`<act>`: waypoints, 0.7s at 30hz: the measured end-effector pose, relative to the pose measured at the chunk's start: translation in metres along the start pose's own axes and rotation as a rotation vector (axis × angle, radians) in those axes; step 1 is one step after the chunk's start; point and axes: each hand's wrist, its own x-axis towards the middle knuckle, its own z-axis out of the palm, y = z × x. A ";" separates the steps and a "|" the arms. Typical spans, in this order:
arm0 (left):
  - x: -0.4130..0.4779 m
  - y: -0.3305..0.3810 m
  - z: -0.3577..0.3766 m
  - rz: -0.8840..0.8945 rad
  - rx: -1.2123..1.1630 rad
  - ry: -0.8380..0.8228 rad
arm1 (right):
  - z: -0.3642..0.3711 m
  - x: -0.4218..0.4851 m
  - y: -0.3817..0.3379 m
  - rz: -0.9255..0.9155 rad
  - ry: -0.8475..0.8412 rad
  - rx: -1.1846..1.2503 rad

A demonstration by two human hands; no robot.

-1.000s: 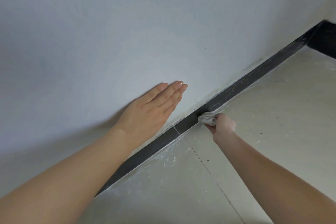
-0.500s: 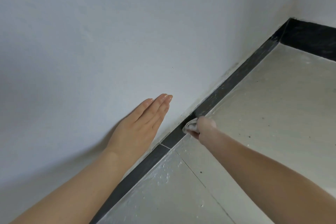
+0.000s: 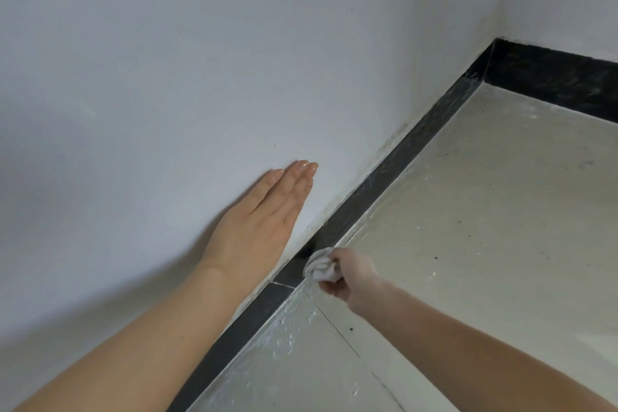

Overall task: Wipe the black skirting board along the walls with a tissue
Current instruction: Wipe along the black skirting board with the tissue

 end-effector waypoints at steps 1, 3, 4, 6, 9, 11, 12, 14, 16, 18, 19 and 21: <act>0.001 -0.001 -0.001 0.009 0.014 -0.013 | 0.009 0.000 0.015 0.046 -0.043 -0.023; 0.001 -0.004 -0.001 0.018 0.030 -0.005 | 0.022 -0.006 0.038 0.058 -0.099 -0.026; 0.001 -0.005 0.000 0.017 0.037 0.012 | 0.026 -0.010 0.043 0.053 -0.136 0.008; 0.001 -0.004 0.003 0.010 0.046 0.035 | 0.028 -0.009 0.037 0.037 -0.177 0.075; 0.003 0.000 0.003 -0.011 0.042 0.063 | 0.023 -0.008 0.013 0.007 -0.185 0.090; 0.005 0.002 0.005 -0.019 0.027 0.078 | 0.016 -0.004 -0.004 -0.076 -0.147 0.090; 0.006 0.003 0.006 -0.022 0.017 0.087 | 0.012 0.000 -0.013 -0.135 -0.129 0.104; 0.006 0.003 0.007 -0.015 0.018 0.094 | 0.000 0.006 -0.033 -0.209 -0.098 0.111; 0.006 0.003 0.008 -0.002 0.036 0.089 | -0.013 0.009 -0.056 -0.267 -0.062 0.097; 0.006 0.002 0.008 0.007 0.045 0.085 | -0.025 0.008 -0.078 -0.318 -0.033 0.099; 0.007 0.003 0.008 0.010 0.044 0.090 | -0.031 0.005 -0.089 -0.346 -0.014 0.107; 0.011 0.005 0.009 0.008 0.020 0.101 | -0.044 0.004 -0.113 -0.423 0.037 0.197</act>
